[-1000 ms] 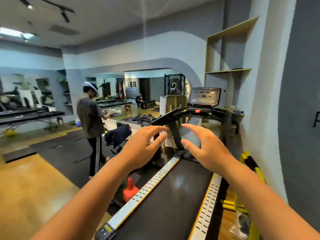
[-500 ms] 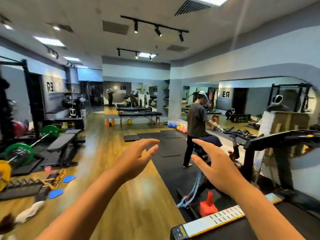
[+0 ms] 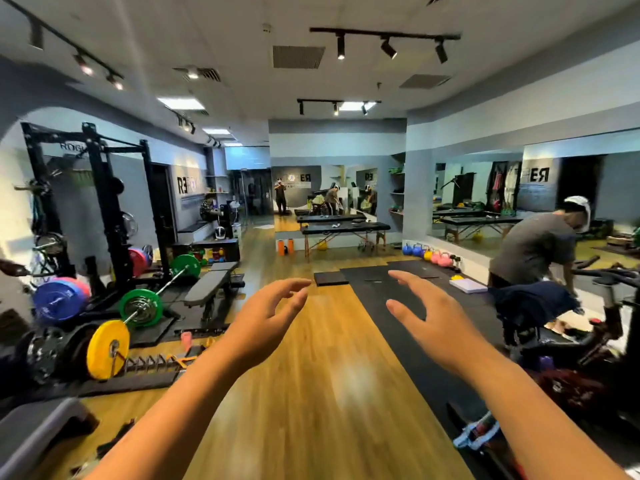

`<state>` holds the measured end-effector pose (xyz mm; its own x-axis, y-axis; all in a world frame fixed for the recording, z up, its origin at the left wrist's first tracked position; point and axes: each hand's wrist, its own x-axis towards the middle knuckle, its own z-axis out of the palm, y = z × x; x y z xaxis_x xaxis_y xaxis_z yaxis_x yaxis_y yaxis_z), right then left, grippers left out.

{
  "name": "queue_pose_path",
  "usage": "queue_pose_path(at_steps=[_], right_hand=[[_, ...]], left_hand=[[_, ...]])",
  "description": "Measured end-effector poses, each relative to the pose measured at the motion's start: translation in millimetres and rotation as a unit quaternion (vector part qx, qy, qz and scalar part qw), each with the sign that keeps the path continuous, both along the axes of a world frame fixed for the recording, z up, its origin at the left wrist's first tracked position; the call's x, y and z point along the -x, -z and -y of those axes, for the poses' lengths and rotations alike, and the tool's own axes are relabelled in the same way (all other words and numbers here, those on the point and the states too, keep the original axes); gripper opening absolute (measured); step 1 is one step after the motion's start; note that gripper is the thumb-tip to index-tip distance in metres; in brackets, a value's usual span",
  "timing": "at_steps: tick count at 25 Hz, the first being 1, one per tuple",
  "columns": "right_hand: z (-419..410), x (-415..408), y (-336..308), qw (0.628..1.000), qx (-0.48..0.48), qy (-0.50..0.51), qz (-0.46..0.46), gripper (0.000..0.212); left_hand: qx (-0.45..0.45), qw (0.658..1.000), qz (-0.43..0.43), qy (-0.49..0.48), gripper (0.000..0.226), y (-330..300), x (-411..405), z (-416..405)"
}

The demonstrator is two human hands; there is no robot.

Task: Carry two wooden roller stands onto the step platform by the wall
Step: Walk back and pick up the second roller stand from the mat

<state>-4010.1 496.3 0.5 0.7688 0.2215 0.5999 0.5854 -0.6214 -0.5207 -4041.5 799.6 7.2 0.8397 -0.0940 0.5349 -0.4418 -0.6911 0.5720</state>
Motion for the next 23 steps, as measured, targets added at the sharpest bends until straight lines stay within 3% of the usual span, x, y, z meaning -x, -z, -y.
queue_pose_path(at_steps=[11, 18, 23], right_hand=[[-82.0, -278.5, 42.6, 0.999, 0.021, -0.034, -0.030, 0.057], [-117.7, -487.4, 16.2, 0.996, 0.044, -0.071, -0.035, 0.059], [-155.2, -609.8, 24.1, 0.994, 0.050, -0.094, -0.033, 0.058]], left_hand=[[0.014, 0.999, -0.029, -0.027, 0.041, 43.2, -252.3, -49.4], [0.072, 0.996, -0.031, -0.054, 0.046, 14.2, -433.1, -78.8], [0.062, 0.995, -0.028, -0.079, 0.034, 28.6, -552.3, -117.9]])
